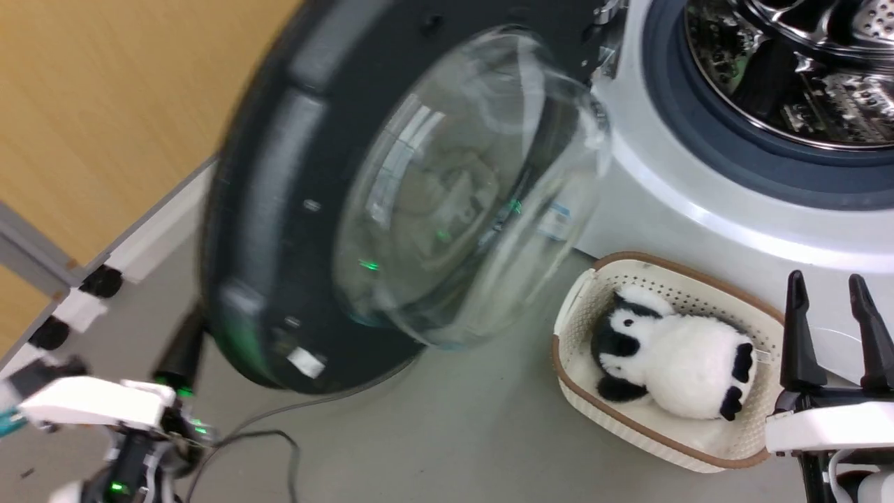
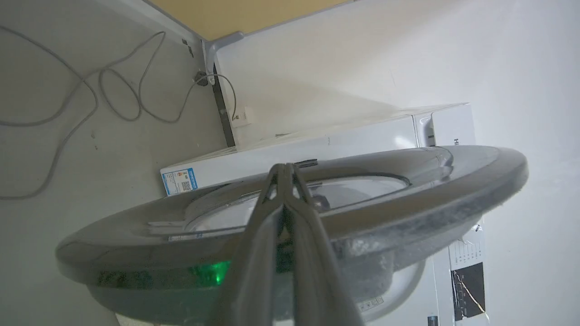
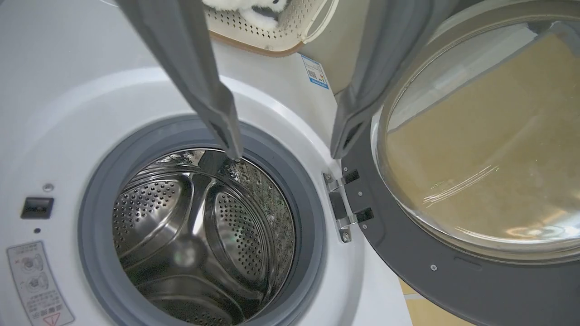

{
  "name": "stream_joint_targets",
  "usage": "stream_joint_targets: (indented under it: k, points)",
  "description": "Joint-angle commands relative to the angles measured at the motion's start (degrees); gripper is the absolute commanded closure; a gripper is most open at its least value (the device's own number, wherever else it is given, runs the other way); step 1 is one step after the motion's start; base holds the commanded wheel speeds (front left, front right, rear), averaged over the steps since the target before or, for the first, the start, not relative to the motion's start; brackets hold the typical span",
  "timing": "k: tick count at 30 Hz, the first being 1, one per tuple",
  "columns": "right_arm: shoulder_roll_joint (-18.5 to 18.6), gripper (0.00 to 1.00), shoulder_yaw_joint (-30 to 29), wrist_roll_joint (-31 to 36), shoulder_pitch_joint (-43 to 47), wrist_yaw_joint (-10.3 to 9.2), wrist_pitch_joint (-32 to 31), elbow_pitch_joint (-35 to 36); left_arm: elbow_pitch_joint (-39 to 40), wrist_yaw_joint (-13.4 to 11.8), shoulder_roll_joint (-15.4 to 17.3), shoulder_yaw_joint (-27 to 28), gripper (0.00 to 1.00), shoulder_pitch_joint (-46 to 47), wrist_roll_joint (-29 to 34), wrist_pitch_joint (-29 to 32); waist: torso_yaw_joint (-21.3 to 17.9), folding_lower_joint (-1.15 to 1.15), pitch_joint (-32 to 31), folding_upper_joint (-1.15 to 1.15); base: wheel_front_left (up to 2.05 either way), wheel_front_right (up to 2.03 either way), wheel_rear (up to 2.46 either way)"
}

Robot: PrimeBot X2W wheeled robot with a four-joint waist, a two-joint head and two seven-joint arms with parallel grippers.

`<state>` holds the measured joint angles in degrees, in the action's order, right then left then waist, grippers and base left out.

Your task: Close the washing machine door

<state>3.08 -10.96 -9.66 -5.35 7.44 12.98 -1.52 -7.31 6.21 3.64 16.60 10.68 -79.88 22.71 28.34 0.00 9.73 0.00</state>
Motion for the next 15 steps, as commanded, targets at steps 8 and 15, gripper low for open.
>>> stream_joint_targets:
  k: [8,15]
  points:
    - [-0.2,0.0,-0.3,-1.5,-2.0,0.04,1.5,-1.1,12.8,1.0,-0.8,-14.5,1.0,-5.6,-5.0,8.5,2.9,0.0,0.6,0.0,0.0,0.0,0.0]
    - [-0.2,0.0,-2.6,-2.8,-1.1,0.05,2.0,-0.7,17.7,1.3,-0.7,-27.0,1.0,-5.7,-5.6,12.9,3.4,0.0,0.1,0.0,0.0,0.0,0.0]
